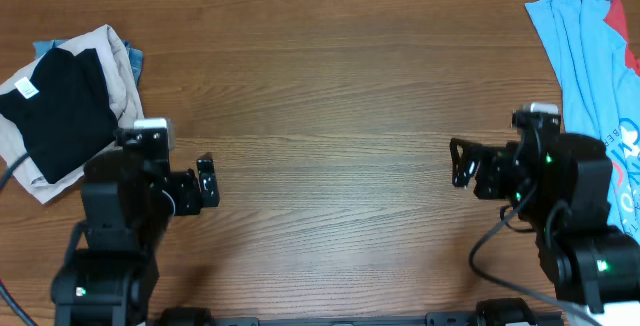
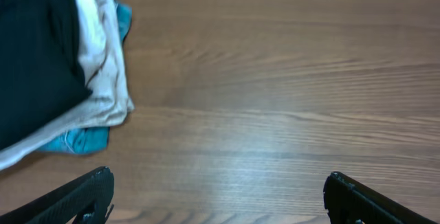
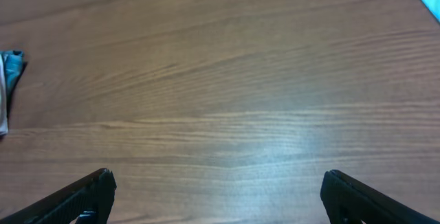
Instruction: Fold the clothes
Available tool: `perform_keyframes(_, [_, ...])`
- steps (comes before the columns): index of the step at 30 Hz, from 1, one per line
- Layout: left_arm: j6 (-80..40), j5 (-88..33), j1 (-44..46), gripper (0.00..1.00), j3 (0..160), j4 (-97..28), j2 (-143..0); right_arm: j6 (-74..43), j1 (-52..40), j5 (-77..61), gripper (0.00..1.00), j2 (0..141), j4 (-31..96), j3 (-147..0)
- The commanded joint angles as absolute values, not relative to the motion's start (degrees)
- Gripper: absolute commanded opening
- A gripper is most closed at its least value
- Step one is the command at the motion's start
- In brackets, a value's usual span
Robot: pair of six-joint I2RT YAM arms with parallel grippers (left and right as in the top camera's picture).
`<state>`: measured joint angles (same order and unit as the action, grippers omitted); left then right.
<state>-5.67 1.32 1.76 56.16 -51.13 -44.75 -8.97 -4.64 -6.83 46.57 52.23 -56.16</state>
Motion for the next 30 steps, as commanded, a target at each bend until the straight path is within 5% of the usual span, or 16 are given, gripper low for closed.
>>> perform_keyframes(1, [-7.75,4.01,1.54,1.00,52.53,-52.38,-44.18,-9.19,-4.80,-5.65,1.00,45.50,54.02,-55.46])
perform_keyframes(30, [-7.75,4.03,1.54,1.00,51.75,-59.83,-55.24,-8.49,-4.75,-0.32,1.00,51.66,55.33,-54.85])
